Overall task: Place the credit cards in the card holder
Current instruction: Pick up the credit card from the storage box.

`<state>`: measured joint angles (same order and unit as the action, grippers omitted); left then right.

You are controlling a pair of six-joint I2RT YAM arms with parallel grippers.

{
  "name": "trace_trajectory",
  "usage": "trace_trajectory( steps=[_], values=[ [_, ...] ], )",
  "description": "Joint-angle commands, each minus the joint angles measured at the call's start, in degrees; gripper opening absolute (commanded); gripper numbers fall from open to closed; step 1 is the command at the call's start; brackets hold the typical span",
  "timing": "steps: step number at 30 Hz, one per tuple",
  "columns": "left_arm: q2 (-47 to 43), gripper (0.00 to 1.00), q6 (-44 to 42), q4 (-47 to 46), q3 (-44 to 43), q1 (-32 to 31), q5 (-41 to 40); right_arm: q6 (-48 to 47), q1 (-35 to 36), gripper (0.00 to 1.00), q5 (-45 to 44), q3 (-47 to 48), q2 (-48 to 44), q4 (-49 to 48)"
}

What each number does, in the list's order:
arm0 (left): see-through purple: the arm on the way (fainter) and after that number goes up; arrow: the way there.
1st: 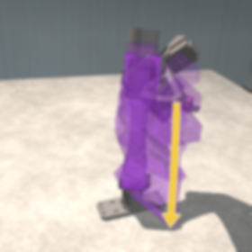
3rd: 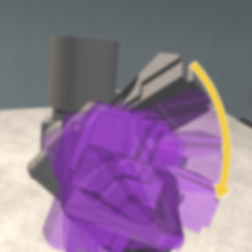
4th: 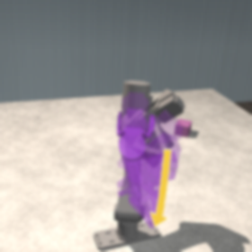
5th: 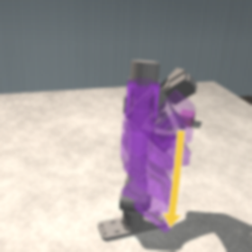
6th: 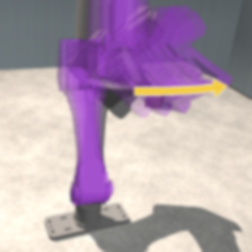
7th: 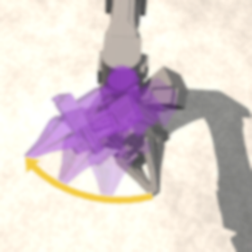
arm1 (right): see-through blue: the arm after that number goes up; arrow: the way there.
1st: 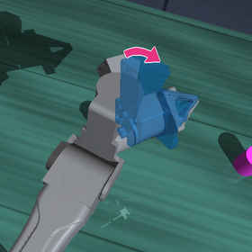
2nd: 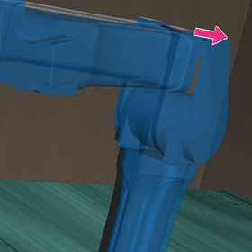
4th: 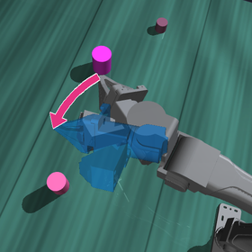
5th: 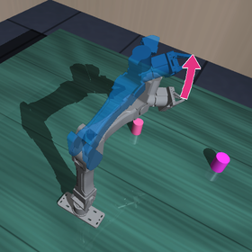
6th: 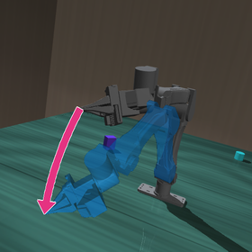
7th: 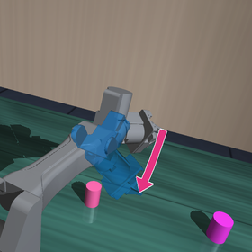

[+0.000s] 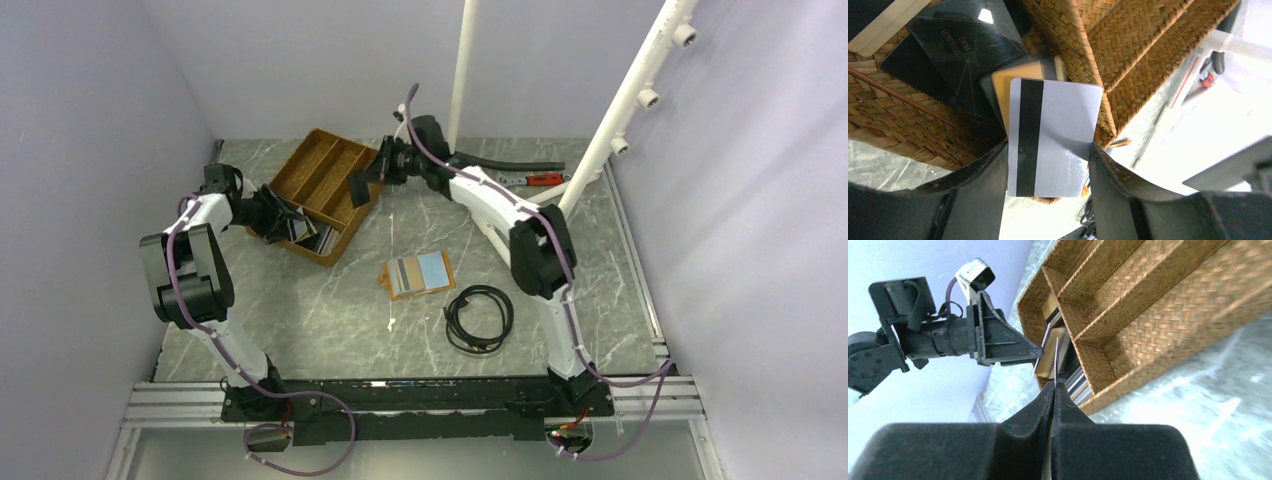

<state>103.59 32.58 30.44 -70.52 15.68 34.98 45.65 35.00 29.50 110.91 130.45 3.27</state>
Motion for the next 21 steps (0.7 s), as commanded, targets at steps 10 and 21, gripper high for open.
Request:
trace_trajectory(
  steps=[10, 21],
  values=[
    [-9.1, 0.66, 2.0, -0.4, 1.0, -2.3, -6.8, -24.9, 0.0, 0.0, -5.1, -29.6, -28.5, 20.4],
    [-12.9, 1.0, -1.6, 6.1, 0.7, -7.4, -12.0, -28.1, -5.2, 0.0, 6.0, -41.9, -28.6, 18.9]
  ],
)
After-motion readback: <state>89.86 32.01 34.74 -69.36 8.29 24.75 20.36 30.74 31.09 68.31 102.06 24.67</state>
